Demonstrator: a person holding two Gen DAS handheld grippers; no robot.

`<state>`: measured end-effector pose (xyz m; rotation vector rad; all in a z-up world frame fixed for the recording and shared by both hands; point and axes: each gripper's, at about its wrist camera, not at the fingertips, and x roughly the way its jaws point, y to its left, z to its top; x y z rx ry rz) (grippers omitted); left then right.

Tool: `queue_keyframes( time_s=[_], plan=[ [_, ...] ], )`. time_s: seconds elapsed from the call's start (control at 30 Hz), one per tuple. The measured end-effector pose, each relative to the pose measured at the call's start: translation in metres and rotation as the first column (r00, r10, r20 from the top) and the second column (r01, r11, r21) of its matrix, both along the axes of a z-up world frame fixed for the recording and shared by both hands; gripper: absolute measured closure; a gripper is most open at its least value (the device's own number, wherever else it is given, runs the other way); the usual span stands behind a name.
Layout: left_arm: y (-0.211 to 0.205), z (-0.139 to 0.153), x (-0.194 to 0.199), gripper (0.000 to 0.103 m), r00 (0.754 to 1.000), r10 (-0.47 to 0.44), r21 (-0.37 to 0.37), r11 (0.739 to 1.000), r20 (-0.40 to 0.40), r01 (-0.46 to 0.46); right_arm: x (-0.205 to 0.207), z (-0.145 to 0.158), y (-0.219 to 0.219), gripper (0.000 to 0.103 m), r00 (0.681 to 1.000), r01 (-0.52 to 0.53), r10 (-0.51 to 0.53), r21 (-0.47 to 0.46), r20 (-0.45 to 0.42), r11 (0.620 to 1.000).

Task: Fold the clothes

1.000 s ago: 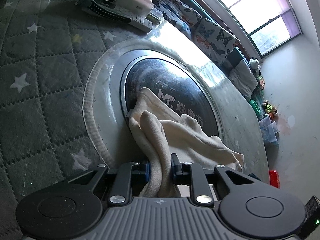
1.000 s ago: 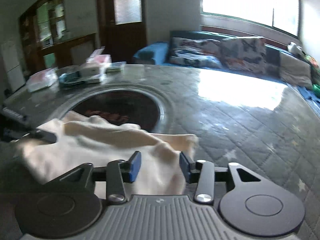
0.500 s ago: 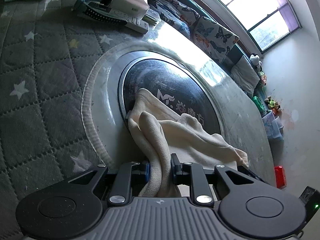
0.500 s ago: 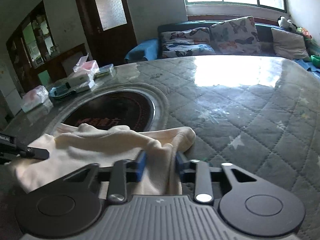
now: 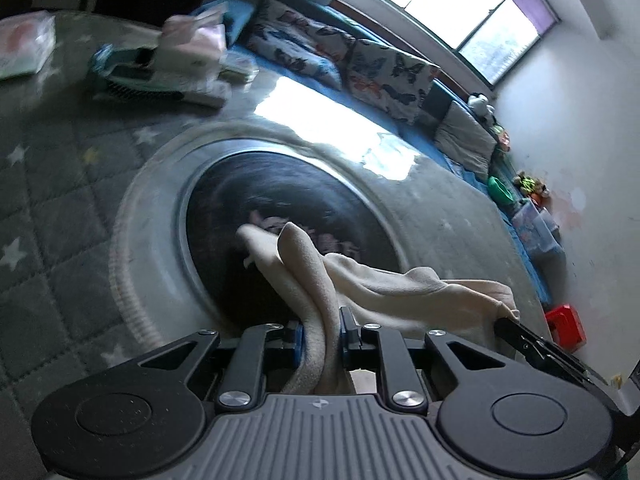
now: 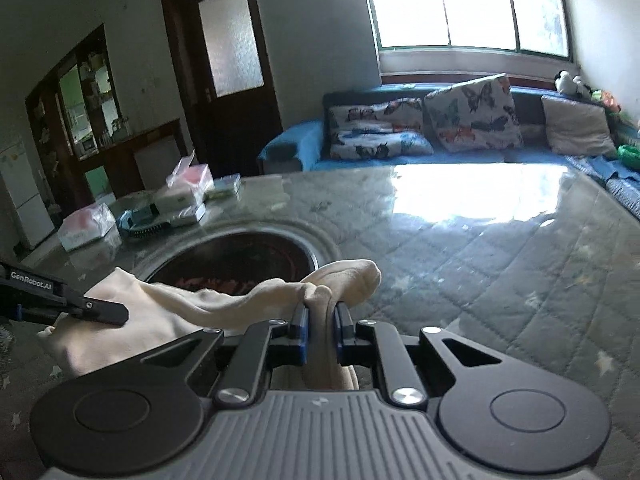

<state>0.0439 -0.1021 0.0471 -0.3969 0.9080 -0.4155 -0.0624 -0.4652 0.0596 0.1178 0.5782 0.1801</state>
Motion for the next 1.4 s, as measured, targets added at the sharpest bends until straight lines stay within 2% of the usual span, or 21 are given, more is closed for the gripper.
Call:
queue_keyframes(
  time_s=[0.4, 0.77, 1.07, 1.4],
  plan=[
    [-0.077, 0.021, 0.011, 0.086, 0.989, -0.135, 0.047, 0.99, 0.061, 0.132, -0.019, 0.03, -0.045, 0.092, 0.991, 0.116, -0.113, -0.057, 0.065, 0.992],
    [-0.148, 0.035, 0.024, 0.086, 0.969, -0.226, 0.084, 0.972, 0.098, 0.218, -0.025, 0.049, -0.095, 0.092, 0.969, 0.231, -0.221, -0.087, 0.109, 0.969],
    [-0.194, 0.04, 0.037, 0.086, 0.956, -0.272, 0.09, 0.961, 0.109, 0.263, -0.025, 0.049, -0.129, 0.092, 0.947, 0.311, -0.299, -0.097, 0.113, 0.946],
    [-0.223, 0.027, 0.042, 0.086, 0.945, -0.319, 0.1, 0.945, 0.066, 0.312, -0.028, 0.037, -0.158, 0.092, 0.93, 0.365, -0.358, -0.097, 0.084, 0.926]
  ],
)
